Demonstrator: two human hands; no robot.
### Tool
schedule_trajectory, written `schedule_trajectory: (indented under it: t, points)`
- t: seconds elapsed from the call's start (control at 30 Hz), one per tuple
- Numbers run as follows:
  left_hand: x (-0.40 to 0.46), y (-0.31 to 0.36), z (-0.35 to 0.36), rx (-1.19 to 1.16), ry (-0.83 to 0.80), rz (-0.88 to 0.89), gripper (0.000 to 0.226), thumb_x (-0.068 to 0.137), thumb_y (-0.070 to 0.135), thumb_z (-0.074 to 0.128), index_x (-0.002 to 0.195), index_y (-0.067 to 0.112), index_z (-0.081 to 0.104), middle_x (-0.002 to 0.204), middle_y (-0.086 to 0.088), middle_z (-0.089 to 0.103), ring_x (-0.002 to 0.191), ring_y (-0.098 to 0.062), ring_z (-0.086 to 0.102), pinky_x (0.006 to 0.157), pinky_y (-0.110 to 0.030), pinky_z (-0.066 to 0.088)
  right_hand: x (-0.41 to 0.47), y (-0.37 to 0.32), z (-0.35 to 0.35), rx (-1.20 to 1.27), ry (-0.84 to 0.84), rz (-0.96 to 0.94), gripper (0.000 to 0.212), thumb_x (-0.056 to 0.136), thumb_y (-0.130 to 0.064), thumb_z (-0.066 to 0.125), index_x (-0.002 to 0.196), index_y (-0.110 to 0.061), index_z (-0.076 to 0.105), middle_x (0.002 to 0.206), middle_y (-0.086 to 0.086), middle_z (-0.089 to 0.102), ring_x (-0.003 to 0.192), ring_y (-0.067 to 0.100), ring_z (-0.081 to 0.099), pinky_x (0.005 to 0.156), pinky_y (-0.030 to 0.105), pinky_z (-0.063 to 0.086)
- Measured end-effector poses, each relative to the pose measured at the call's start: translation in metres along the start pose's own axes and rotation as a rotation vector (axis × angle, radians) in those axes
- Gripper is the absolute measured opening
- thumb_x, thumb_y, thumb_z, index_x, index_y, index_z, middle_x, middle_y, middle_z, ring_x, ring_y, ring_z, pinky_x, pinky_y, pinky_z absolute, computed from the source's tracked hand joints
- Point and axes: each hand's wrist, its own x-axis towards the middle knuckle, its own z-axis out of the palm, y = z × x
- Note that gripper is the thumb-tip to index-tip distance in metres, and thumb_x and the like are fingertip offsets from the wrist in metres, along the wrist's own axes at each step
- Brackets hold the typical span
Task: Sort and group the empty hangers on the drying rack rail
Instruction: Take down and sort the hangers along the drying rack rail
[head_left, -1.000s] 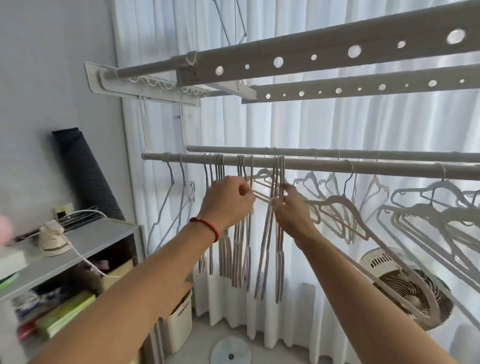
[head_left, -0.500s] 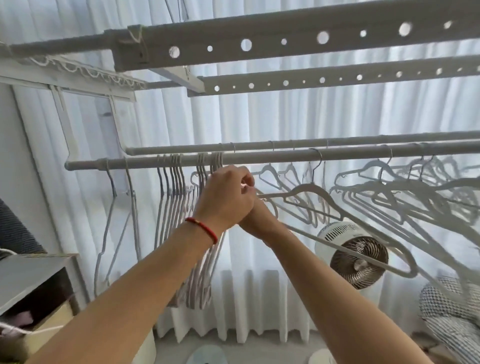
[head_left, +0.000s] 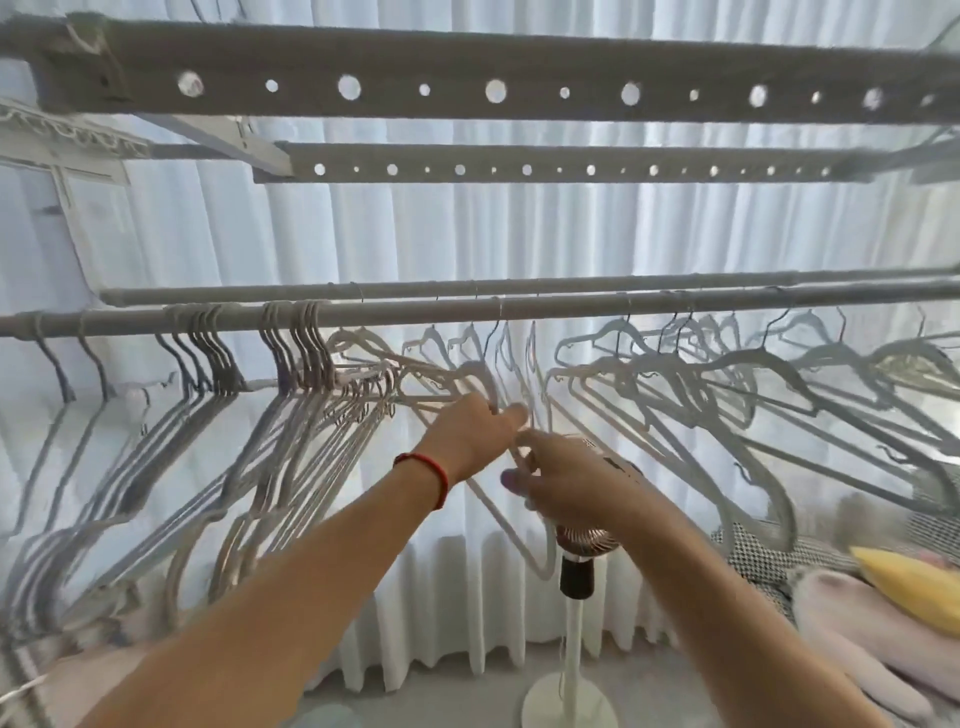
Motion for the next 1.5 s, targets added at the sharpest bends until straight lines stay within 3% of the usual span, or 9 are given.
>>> schedule_trajectory:
  t: [0.13, 0.23, 0.4, 0.6, 0.77, 1.0, 1.23, 1.37, 1.5]
  points:
    - [-0.004, 0.008, 0.020, 0.108, 0.129, -0.077, 0.071, 0.090, 0.048, 0.060, 0.141, 0.003, 0.040, 0.130, -0.016, 0.061, 0.119, -0.035, 0.059, 0.101, -0.047, 0.050, -0.014, 0.030, -0.027, 0.146, 0.365, -0.127, 0.030, 0.099, -0.041, 0.057, 0.122, -0.026, 0.067, 0.101, -0.014, 0.070, 0.096, 0.010, 0.071, 0.074, 0.020, 0.049]
    - [-0.006, 0.013, 0.031, 0.148, 0.097, -0.097, 0.083, 0.087, 0.040, 0.069, 0.147, 0.004, 0.024, 0.139, -0.018, 0.051, 0.125, -0.036, 0.053, 0.103, -0.046, 0.048, -0.019, 0.077, -0.064, -0.237, 0.655, 0.023, 0.048, 0.094, -0.043, 0.062, 0.133, -0.015, 0.059, 0.136, 0.011, 0.059, 0.127, 0.030, 0.052, 0.101, 0.043, 0.043]
    - [0.000, 0.032, 0.059, -0.114, 0.129, -0.211, 0.105, 0.085, 0.064, 0.063, 0.155, 0.000, 0.019, 0.158, -0.018, 0.031, 0.139, -0.035, 0.040, 0.104, -0.053, 0.048, -0.024, 0.123, -0.091, -0.294, 0.200, 0.487, 0.119, 0.079, -0.072, 0.066, 0.160, -0.006, 0.009, 0.158, 0.021, 0.037, 0.143, 0.041, 0.040, 0.110, 0.054, 0.039]
    - [0.027, 0.056, 0.082, -0.068, 0.206, -0.357, 0.111, 0.080, 0.073, 0.061, 0.158, 0.006, 0.019, 0.165, -0.021, 0.010, 0.150, -0.039, 0.022, 0.113, -0.049, 0.038, -0.028, 0.130, -0.080, -0.231, 0.269, 0.375, 0.075, 0.090, -0.040, 0.063, 0.148, -0.005, 0.030, 0.143, 0.019, 0.049, 0.130, 0.038, 0.050, 0.099, 0.047, 0.044]
    - [0.033, 0.063, 0.083, -0.122, 0.256, -0.395, 0.057, 0.084, 0.048, 0.063, 0.126, 0.009, 0.062, 0.146, -0.024, 0.045, 0.135, -0.039, 0.040, 0.107, -0.045, 0.044, -0.022, 0.101, -0.077, -0.273, 0.497, 0.083, 0.052, 0.094, -0.035, 0.060, 0.138, -0.011, 0.049, 0.135, 0.013, 0.053, 0.127, 0.032, 0.049, 0.105, 0.048, 0.043]
    - [0.001, 0.056, 0.075, -0.367, 0.263, -0.330, 0.040, 0.082, 0.040, 0.042, 0.103, 0.012, 0.060, 0.113, -0.013, 0.064, 0.106, -0.035, 0.060, 0.095, -0.049, 0.053, 0.007, 0.063, -0.079, -0.148, 0.461, -0.238, 0.041, 0.096, -0.030, 0.059, 0.134, -0.016, 0.061, 0.134, 0.010, 0.065, 0.125, 0.030, 0.058, 0.110, 0.048, 0.041]
    - [-0.009, 0.024, 0.024, -0.426, 0.187, -0.358, 0.019, 0.089, 0.029, 0.047, 0.075, 0.016, 0.049, 0.075, -0.004, 0.048, 0.060, -0.021, 0.045, 0.055, -0.028, 0.041, 0.012, 0.085, -0.081, -0.419, 0.417, 0.298, 0.096, 0.088, -0.045, 0.066, 0.157, -0.002, 0.015, 0.162, 0.032, 0.014, 0.150, 0.052, 0.013, 0.118, 0.069, 0.017]
    - [-0.017, 0.018, 0.013, -0.382, 0.163, -0.326, 0.018, 0.086, 0.025, 0.047, 0.071, 0.015, 0.046, 0.072, -0.007, 0.051, 0.049, -0.021, 0.048, 0.053, -0.026, 0.039, 0.011, 0.110, -0.076, -0.187, 0.304, 0.313, 0.096, 0.093, -0.029, 0.063, 0.159, 0.001, 0.001, 0.150, 0.026, 0.043, 0.134, 0.042, 0.048, 0.105, 0.051, 0.045]
    - [-0.016, 0.020, 0.003, -0.332, 0.110, -0.326, 0.020, 0.087, 0.030, 0.050, 0.076, 0.014, 0.054, 0.075, -0.008, 0.056, 0.050, -0.020, 0.051, 0.053, -0.027, 0.041, 0.007, 0.107, -0.072, -0.215, 0.291, 0.299, 0.085, 0.097, -0.026, 0.060, 0.158, 0.002, 0.008, 0.150, 0.022, 0.045, 0.134, 0.041, 0.049, 0.102, 0.050, 0.044]
